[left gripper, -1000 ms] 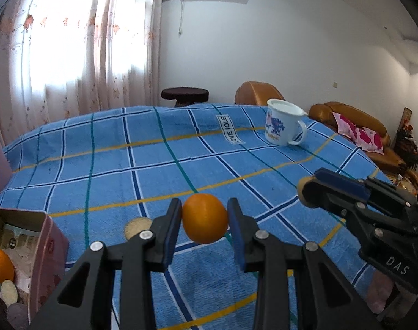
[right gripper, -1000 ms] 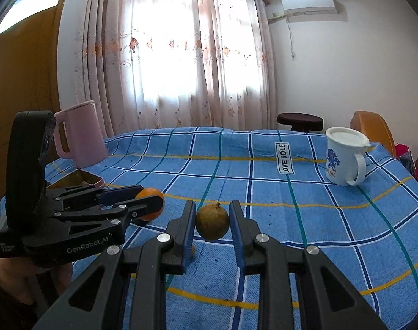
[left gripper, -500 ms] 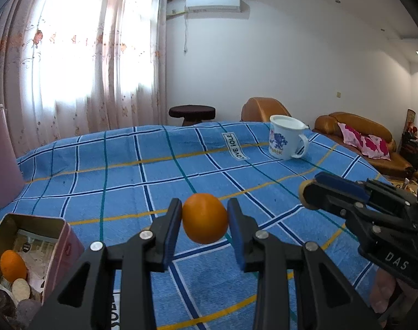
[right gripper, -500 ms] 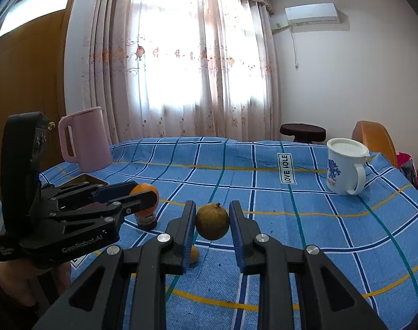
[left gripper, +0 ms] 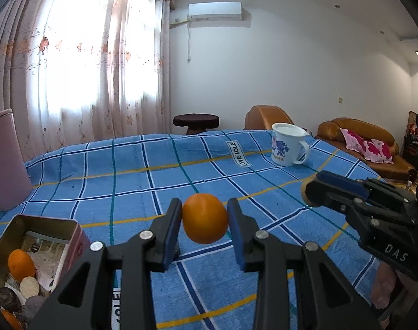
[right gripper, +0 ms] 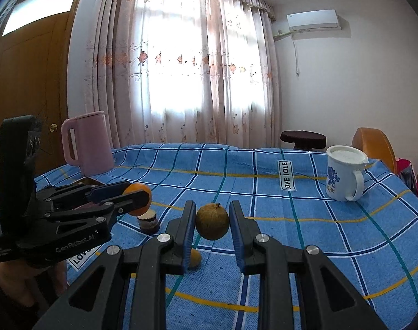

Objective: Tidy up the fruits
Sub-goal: 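Grasp an orange with the left tool while the right tool holds the yellow fruit, then lower the orange and yellow fruit into the tin and open both tools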

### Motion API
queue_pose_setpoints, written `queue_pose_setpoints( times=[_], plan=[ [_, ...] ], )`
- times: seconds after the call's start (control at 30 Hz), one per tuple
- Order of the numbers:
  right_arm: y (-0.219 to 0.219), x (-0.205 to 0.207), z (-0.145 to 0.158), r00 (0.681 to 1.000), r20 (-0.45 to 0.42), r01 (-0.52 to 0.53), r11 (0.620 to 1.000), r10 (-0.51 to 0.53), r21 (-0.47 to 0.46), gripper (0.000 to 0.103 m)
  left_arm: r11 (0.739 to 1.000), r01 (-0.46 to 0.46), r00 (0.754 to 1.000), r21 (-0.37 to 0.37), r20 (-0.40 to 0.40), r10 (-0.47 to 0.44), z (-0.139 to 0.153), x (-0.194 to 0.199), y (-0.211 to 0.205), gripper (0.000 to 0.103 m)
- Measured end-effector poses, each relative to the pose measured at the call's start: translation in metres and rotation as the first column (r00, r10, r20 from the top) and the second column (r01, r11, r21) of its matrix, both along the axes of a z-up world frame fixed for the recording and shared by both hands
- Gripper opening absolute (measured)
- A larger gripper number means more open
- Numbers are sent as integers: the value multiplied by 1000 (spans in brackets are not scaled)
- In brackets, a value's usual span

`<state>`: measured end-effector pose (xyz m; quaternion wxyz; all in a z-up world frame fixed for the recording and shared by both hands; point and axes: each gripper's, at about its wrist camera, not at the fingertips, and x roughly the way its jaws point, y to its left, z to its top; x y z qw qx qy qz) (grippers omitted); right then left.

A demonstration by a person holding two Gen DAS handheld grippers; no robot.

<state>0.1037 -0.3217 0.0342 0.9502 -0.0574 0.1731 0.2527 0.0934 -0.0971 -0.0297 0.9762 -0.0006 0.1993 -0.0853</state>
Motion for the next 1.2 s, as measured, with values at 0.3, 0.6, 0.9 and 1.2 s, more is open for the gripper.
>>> queue_pose_setpoints(
  times=[0.3, 0.6, 0.9, 1.2],
  plan=[
    [17, -3, 2, 1000, 10, -29, 999, 29, -19, 26, 1000, -15, 1000, -18, -1, 15, 0, -5, 12, 36],
    [41, -5, 9, 997, 23, -77, 997, 78, -30, 26, 999, -33, 999, -41, -2, 33, 4, -12, 30, 36],
    [70, -8, 17, 989, 31, -144, 989, 145, -29, 26, 997, -55, 998, -61, 9, 55, 12, -26, 49, 36],
    [106, -14, 24, 973, 32, -230, 973, 231, -31, 26, 992, -96, 995, -77, 21, 98, 18, -42, 76, 36]
  ],
)
